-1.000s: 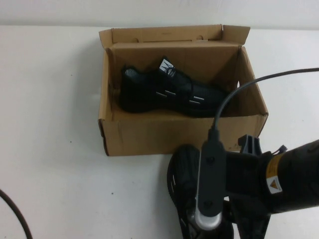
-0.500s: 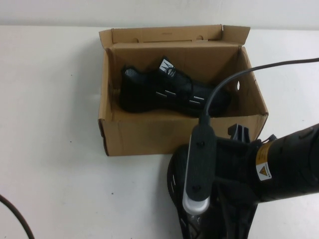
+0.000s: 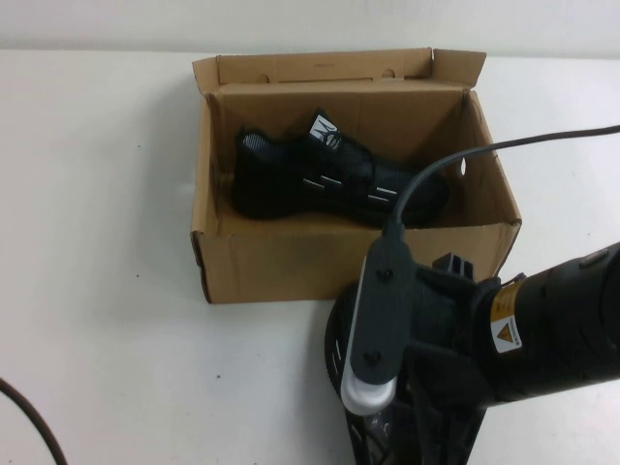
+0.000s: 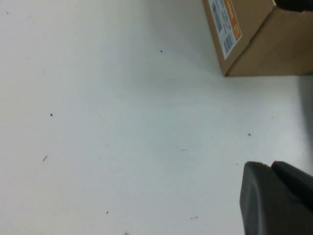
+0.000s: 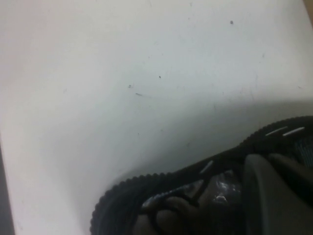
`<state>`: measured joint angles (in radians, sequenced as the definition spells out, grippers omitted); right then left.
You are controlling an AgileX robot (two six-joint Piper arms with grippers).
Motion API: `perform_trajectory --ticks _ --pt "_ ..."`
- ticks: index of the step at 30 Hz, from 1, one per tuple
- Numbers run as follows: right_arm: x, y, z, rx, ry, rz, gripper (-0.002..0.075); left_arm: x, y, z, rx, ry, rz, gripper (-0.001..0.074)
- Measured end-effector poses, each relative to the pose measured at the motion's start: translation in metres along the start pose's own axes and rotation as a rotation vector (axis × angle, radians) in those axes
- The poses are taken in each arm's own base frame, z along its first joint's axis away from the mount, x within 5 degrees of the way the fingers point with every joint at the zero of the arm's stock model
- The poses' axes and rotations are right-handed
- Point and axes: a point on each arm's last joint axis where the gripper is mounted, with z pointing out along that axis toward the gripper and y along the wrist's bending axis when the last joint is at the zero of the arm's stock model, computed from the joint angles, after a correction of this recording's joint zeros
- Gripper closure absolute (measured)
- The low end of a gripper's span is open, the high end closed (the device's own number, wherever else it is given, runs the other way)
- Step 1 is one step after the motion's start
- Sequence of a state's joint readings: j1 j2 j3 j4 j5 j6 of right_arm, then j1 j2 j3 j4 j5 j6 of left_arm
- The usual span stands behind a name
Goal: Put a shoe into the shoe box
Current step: Pick up the shoe from the table
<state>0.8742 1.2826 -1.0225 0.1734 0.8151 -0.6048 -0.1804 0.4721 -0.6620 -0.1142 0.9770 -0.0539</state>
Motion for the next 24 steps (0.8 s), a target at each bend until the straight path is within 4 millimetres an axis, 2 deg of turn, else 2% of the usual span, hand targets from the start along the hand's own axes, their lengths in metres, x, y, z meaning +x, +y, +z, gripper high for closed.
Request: perform_trajectory --ticks 24 --pt "0.0014 0.0017 0.0000 -0.018 0.016 0.006 0.0742 -0.0020 -0.0003 0.0000 0.003 -0.022 0.040 0.0738"
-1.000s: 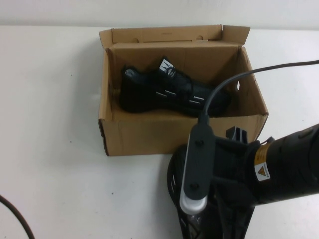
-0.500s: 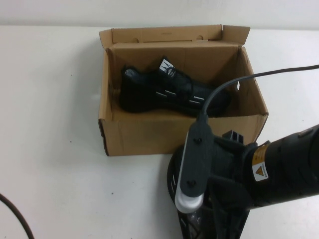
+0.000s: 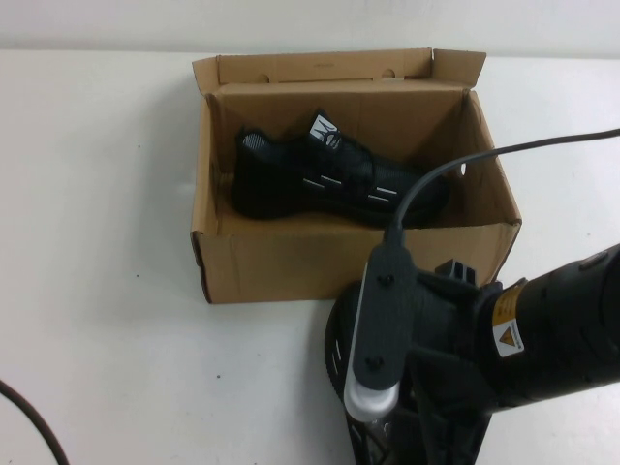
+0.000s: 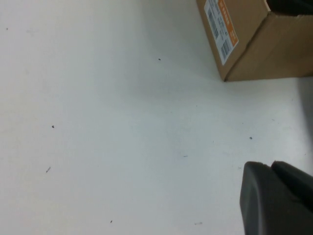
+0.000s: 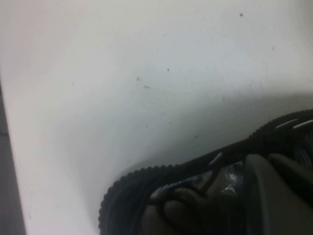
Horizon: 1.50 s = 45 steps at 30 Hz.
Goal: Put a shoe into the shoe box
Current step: Pick up the shoe from the table
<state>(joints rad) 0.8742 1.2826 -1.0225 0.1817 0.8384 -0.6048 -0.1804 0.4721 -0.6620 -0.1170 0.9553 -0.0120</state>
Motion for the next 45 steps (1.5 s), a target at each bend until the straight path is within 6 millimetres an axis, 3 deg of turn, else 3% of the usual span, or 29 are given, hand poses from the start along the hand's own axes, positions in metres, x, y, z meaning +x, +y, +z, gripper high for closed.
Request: perform_trajectory --ticks 28,45 --pt "0.001 0.001 0.000 -0.006 0.010 -0.001 0.0742 0.004 0.001 0.000 -0.007 0.044 0.053 0.0738" --pt "0.002 -0.004 0.000 0.039 0.024 -0.041 0.0742 -0.008 -0.004 0.000 0.047 -0.093 0.050 0.0738"
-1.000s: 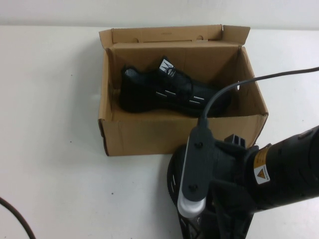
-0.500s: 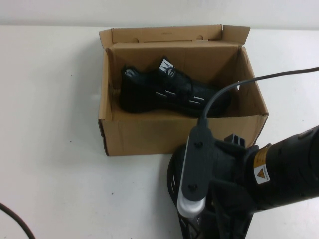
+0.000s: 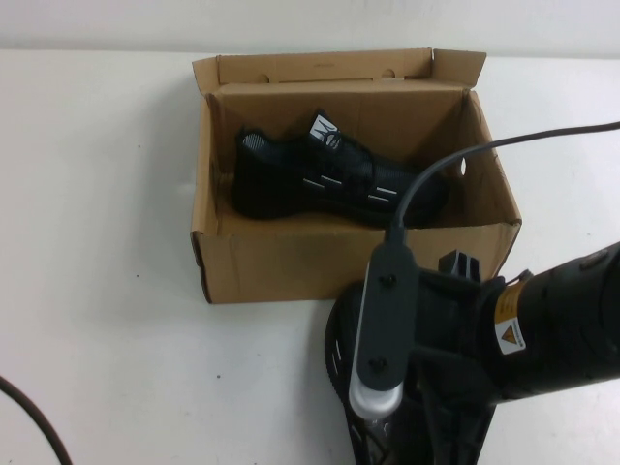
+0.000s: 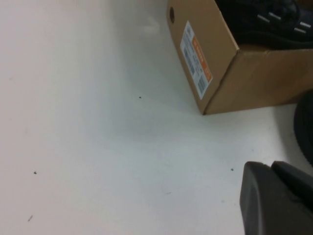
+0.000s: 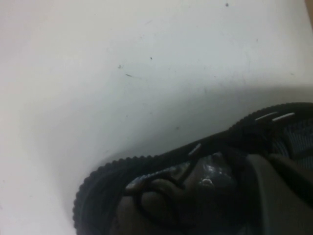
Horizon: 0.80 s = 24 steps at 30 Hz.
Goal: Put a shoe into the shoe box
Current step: Pick up the shoe from the table
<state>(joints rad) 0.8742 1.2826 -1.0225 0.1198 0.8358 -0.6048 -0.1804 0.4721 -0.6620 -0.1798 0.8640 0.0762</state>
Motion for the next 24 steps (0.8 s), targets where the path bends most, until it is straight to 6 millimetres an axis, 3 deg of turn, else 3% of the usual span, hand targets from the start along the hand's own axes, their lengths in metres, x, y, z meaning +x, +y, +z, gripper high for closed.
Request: perform_trajectory --ticks 5,13,20,24 --pt "0.001 -0.003 0.000 0.029 0.013 -0.028 0.0687 -0.003 -0.003 0.000 0.028 -0.029 -0.024 0.0738" --pt "0.004 -0.004 0.000 0.038 0.045 -0.049 0.0449 -0.003 -0.003 0.000 0.030 -0.032 -0.031 0.0738" --pt "0.010 -0.004 0.001 0.030 0.119 -0.075 0.0423 -0.003 -0.003 0.000 0.035 -0.031 -0.028 0.0738" --pt "0.011 -0.005 0.014 0.008 0.156 -0.071 0.0423 -0.003 -0.003 0.000 0.035 -0.031 -0.028 0.0738"
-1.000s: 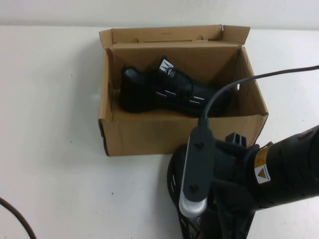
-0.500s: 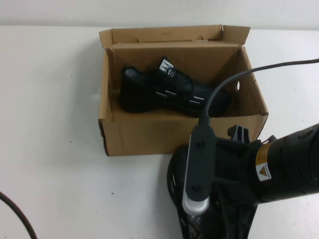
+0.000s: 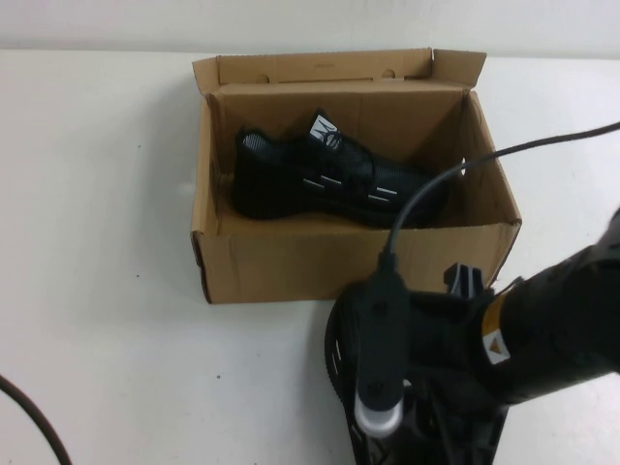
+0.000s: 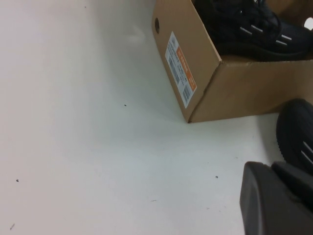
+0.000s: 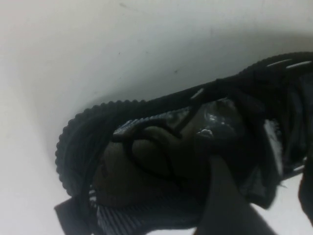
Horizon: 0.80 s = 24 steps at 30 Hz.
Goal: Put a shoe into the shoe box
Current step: Pick up the shoe from the table
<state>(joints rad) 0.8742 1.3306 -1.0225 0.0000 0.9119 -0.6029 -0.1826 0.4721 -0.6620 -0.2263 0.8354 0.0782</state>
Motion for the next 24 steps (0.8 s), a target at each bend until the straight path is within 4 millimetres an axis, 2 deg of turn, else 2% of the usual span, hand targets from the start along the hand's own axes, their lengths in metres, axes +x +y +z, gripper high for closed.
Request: perform_trajectory --ticks 8,12,18,24 --pt "-0.001 -0.007 0.034 -0.009 0.099 0.047 0.0421 0.002 -0.001 0.000 0.006 0.017 -0.004 0.0738" --pt "-0.001 -0.008 0.040 -0.010 0.113 0.057 0.0421 0.003 -0.001 0.000 0.007 0.030 -0.004 0.0738" --pt "-0.004 -0.010 0.034 -0.001 0.113 0.108 0.0420 0.003 -0.001 0.000 0.008 0.035 -0.004 0.0738" --pt "-0.015 -0.016 0.001 0.023 0.081 0.246 0.0420 0.003 -0.001 0.000 0.008 0.035 -0.004 0.0738"
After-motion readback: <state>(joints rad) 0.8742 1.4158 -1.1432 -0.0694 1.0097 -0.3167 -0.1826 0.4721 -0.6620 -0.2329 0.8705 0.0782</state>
